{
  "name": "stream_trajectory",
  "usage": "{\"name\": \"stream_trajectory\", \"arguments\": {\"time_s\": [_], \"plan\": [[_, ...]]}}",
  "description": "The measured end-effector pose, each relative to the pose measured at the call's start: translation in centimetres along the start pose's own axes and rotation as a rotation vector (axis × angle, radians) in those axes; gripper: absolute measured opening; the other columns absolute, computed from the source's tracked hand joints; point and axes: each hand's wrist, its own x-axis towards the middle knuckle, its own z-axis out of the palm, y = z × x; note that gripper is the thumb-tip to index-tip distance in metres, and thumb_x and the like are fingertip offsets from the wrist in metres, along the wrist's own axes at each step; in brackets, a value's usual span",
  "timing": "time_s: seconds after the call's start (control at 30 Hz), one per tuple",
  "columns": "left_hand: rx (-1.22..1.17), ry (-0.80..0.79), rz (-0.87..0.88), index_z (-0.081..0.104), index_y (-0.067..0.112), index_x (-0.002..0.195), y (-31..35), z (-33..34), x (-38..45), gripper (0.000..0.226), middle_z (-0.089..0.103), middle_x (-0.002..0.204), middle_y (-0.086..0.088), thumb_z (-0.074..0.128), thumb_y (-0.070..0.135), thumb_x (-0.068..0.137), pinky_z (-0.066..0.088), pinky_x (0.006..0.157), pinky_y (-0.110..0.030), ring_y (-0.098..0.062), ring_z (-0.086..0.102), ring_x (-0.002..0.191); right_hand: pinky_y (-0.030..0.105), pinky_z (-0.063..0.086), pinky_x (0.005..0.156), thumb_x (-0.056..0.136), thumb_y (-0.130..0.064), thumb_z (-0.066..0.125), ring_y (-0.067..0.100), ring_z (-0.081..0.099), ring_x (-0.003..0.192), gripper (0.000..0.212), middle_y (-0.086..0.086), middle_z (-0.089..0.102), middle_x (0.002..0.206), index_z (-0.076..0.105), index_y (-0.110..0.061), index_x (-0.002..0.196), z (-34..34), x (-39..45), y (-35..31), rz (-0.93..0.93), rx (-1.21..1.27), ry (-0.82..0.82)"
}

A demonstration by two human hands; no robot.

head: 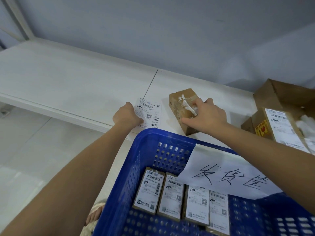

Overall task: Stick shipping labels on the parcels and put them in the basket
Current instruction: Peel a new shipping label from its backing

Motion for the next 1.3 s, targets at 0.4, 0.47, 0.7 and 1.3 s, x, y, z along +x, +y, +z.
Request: {"name": "stream_trajectory", "arguments": {"time_s": [0.4, 0.47, 0.7, 1.3], "plan": [[-0.575, 0.076, 0.022, 0.057, 0.007, 0.087, 2.4, -3.3, -2.7, 0.007, 0.066, 0.102, -0.014, 0.061, 0.011, 0.091, 0.053, 0.084, -0.039, -0.034, 0.063, 0.095, 0.033, 0.047, 0.074, 0.074, -0.07, 0.058, 0.024, 0.056, 0.101, 0.08, 0.007, 0.046, 0.115, 0.035, -0.026, 0.137, -3.6, -3.9, 2.5, -0.007, -0.005, 0.079], [-0.657, 0.046, 0.035, 0.064, 0.001, 0.102, 3.6, -4.2, -4.0, 0.013, 0.067, 0.113, -0.016, 0.06, 0.008, 0.092, 0.054, 0.086, -0.04, -0.033, 0.064, 0.1, 0.034, 0.048, 0.077, 0.074, -0.071, 0.057, 0.025, 0.056, 0.102, 0.08, 0.007, 0.047, 0.114, 0.035, -0.026, 0.137, -4.8, -5.1, 3.3, -0.024, -0.005, 0.105], [-0.761, -0.056, 0.171, 0.064, 0.003, 0.114, 8.1, -8.4, -11.7, 0.022, 0.065, 0.108, -0.006, 0.059, 0.01, 0.095, 0.046, 0.049, -0.01, -0.01, 0.059, 0.076, 0.036, 0.049, 0.082, 0.072, -0.072, 0.059, 0.029, 0.056, 0.106, 0.083, 0.011, 0.047, 0.121, 0.038, -0.024, 0.136, -9.0, -10.2, 5.7, 0.055, 0.076, 0.042], [-0.913, -0.564, 0.037, 0.07, 0.008, 0.099, 10.1, -5.9, -36.4, 0.014, 0.075, 0.096, -0.006, 0.068, 0.014, 0.087, 0.059, 0.078, -0.034, -0.019, 0.07, 0.092, 0.032, 0.049, 0.082, 0.064, -0.063, 0.071, 0.019, 0.052, 0.099, 0.078, 0.002, 0.035, 0.122, 0.035, -0.027, 0.123, -11.5, -33.7, 12.1, 0.202, 0.568, -0.001]]}}
